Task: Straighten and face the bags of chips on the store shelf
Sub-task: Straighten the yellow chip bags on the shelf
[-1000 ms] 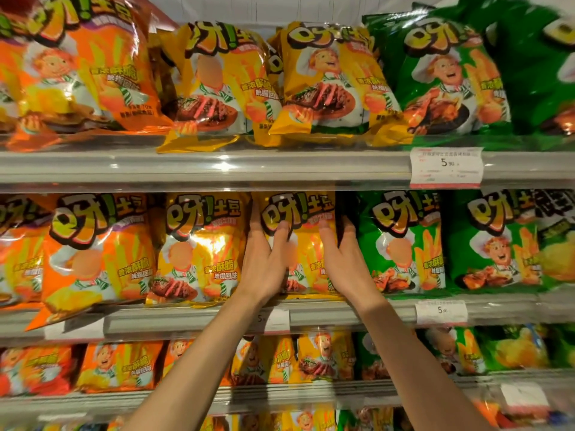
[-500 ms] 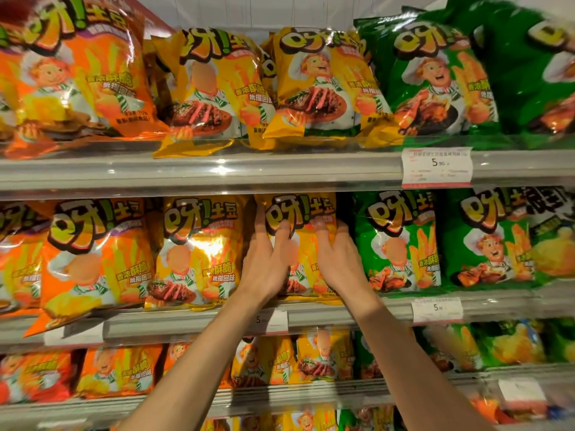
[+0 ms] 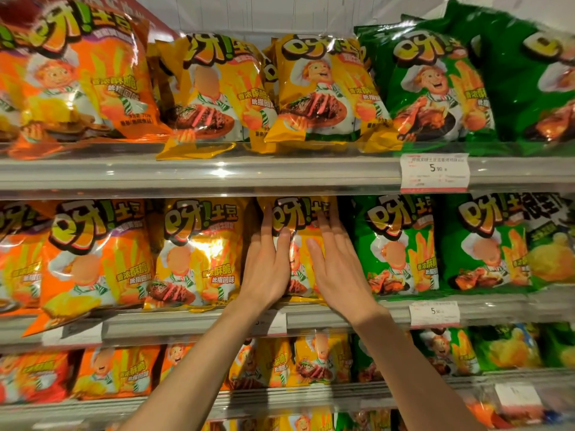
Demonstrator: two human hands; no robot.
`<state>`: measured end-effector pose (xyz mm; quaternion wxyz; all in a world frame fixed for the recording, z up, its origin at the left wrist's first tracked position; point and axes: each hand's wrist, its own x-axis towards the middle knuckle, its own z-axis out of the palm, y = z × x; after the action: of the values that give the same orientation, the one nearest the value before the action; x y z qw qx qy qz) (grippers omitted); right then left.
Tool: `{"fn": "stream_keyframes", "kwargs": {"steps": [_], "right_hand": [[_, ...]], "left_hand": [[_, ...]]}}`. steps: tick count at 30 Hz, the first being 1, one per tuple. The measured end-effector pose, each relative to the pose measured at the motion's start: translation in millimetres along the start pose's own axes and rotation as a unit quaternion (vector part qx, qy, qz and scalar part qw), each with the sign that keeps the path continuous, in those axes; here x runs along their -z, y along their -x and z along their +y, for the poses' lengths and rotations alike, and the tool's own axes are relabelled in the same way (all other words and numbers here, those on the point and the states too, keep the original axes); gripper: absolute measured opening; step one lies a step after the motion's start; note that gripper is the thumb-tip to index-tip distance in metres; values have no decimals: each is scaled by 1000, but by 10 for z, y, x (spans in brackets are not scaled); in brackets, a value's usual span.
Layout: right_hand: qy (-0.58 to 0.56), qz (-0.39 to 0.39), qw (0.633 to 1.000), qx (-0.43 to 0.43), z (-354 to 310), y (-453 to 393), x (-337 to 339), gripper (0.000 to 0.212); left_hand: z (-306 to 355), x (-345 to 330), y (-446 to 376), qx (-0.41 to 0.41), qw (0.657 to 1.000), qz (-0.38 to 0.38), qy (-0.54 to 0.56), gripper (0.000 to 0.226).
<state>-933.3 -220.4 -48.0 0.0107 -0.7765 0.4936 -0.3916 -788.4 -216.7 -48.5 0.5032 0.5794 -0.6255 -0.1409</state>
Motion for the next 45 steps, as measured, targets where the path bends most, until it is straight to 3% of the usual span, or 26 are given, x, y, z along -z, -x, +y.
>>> {"fn": "stream_keyframes", "kwargs": {"steps": [10,17,21,24,28,33,36,38,40,45], "right_hand": [[-15,-30,999,4,48,15,8,59],[-173,-7,980,-97,-1,145,261,56],[-243,44,958,-145,93,396,387,42],[-176,117,975,-72,182,635,420,34],[-185,32,969,-160,201,905,395,25],[-168,2,972,-165,105,1168,272,37],[-137,15,975,-173,-26,1190,211,36],[-132,28,972,-192,-173,1191,141,23],[-143,34,968,-201,-366,1180,42,12],[-198,52,962,-182,-952,992,-171,10]], "left_hand": [[-35,54,86,8,1000,-28,-10,65],[34,298,228,-20,999,-38,-16,70],[19,518,476,-18,999,-20,32,61],[20,669,734,8,998,-1,61,44],[-72,780,1060,69,992,17,100,32],[-271,912,1250,100,986,35,131,28],[-319,1066,1201,91,984,41,149,19],[-362,1212,1160,76,985,30,151,18],[-414,1387,1124,56,987,25,150,19],[-576,1685,944,11,990,45,132,19]]}}
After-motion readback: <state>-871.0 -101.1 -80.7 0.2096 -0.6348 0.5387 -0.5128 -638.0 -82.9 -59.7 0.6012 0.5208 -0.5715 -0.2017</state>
